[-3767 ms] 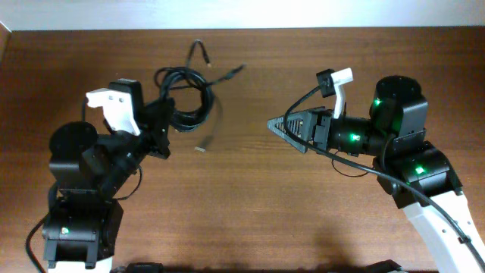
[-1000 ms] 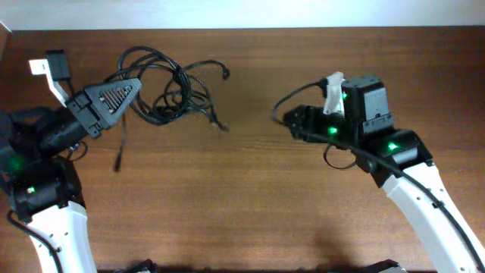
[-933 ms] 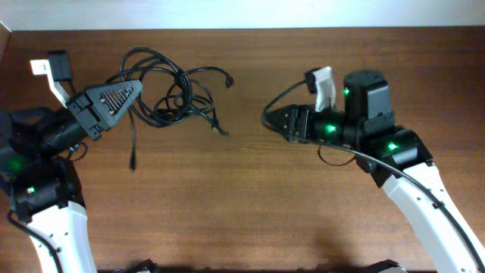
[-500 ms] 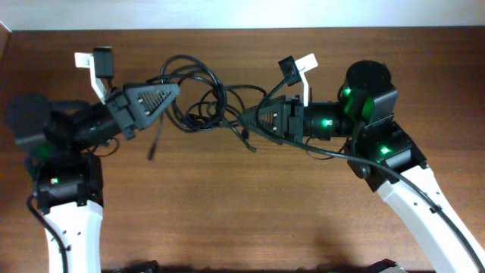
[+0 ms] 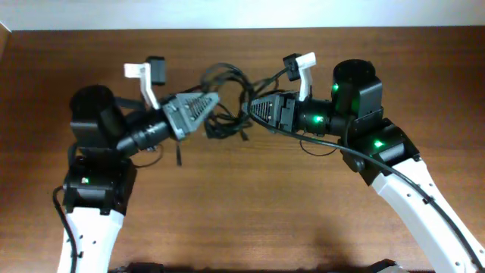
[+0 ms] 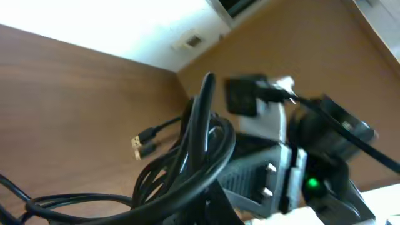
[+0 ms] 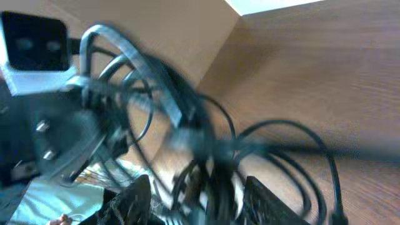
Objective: Untangle cables
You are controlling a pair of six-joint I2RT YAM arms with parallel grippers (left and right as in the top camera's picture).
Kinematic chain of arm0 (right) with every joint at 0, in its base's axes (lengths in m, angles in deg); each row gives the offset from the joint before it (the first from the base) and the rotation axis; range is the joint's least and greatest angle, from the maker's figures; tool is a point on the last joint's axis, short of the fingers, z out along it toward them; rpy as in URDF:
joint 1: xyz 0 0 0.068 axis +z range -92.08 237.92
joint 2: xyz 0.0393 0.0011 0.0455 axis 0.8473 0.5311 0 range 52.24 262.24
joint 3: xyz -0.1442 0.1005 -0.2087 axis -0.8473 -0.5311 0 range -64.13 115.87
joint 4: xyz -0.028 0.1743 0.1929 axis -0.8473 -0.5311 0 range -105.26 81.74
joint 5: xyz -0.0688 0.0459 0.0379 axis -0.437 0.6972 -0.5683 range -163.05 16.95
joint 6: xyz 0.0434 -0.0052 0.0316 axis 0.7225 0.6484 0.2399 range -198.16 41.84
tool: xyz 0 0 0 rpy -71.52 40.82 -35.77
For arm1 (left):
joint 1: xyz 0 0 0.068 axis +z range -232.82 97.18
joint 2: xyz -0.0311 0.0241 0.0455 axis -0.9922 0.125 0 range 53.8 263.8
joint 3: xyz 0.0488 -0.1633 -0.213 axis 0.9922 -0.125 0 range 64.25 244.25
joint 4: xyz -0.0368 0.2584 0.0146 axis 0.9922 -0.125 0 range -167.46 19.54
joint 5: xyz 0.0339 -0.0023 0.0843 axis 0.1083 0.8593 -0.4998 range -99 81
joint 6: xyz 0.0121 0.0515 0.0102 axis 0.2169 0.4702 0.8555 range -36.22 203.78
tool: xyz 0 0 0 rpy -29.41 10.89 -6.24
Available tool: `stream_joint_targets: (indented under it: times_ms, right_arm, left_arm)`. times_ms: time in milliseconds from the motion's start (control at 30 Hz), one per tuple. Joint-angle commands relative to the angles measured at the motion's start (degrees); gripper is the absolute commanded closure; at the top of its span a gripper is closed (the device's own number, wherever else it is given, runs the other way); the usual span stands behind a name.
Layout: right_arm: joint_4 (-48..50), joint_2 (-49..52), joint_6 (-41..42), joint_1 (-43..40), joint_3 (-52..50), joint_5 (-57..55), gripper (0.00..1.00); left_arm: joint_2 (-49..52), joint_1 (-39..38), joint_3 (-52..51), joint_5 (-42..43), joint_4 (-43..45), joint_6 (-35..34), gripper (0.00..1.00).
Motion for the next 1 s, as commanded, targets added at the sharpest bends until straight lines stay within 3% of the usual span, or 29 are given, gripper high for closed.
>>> stream_joint_targets:
  times_ms: [0, 33, 233, 400, 533, 633, 667, 733, 833, 933, 967]
  right_arm:
    - [0.39, 0.20, -0.98, 0.07, 0.59, -0.98, 0.58]
    - [0.33, 0.20, -0.96, 0.07, 0.59, -0.96, 0.96]
    - [0.37, 0.20, 0.70, -2.64, 0.59, -5.53, 0.96]
    - [10.08, 0.17, 17.51, -11.39, 0.61, 4.07, 0.96]
    - [30.51, 0.17, 38.34, -16.09, 0.61, 15.15, 0.96]
    - [43.67, 0.17, 52.26, -16.46, 0.61, 16.68, 0.96]
    - [46.47, 0.17, 55.39, -16.46, 0.61, 17.29, 0.96]
    - [50.86, 0.17, 61.53, -16.46, 0.61, 18.62, 0.96]
    - [52.26, 0.17, 64.74, -16.46, 0.61, 20.55, 0.96]
    - [52.28, 0.17, 65.94, -16.46, 0.61, 22.14, 0.96]
    - [52.28, 0.20, 65.90, -16.46, 0.61, 22.23, 0.96]
  left_arm:
    - [-2.01, -5.18, 1.46, -0.70, 2.56, -2.91, 1.00]
    - [-2.01, -6.27, 1.46, -1.73, 2.97, -2.91, 1.00]
    - [-2.38, -6.88, 1.46, -2.29, 2.93, -2.86, 0.94]
    - [-2.36, -6.82, 1.46, -2.80, 0.74, -1.53, 0.92]
    - [-2.36, -6.82, 1.44, -6.80, -4.92, 1.75, 0.92]
    - [-2.32, -6.82, 1.44, -11.34, -8.59, 8.68, 0.92]
    - [-2.32, -6.82, 1.44, -16.17, -10.29, 12.46, 0.91]
    - [-2.32, -6.82, 1.44, -33.62, -14.01, 21.70, 0.89]
    - [-2.21, -6.82, 1.44, -71.30, -11.54, 21.81, 0.81]
    - [-2.21, -6.82, 1.44, -85.20, -3.58, 21.84, 0.80]
    - [-2.23, -6.82, 1.46, -84.39, -2.97, 21.81, 0.72]
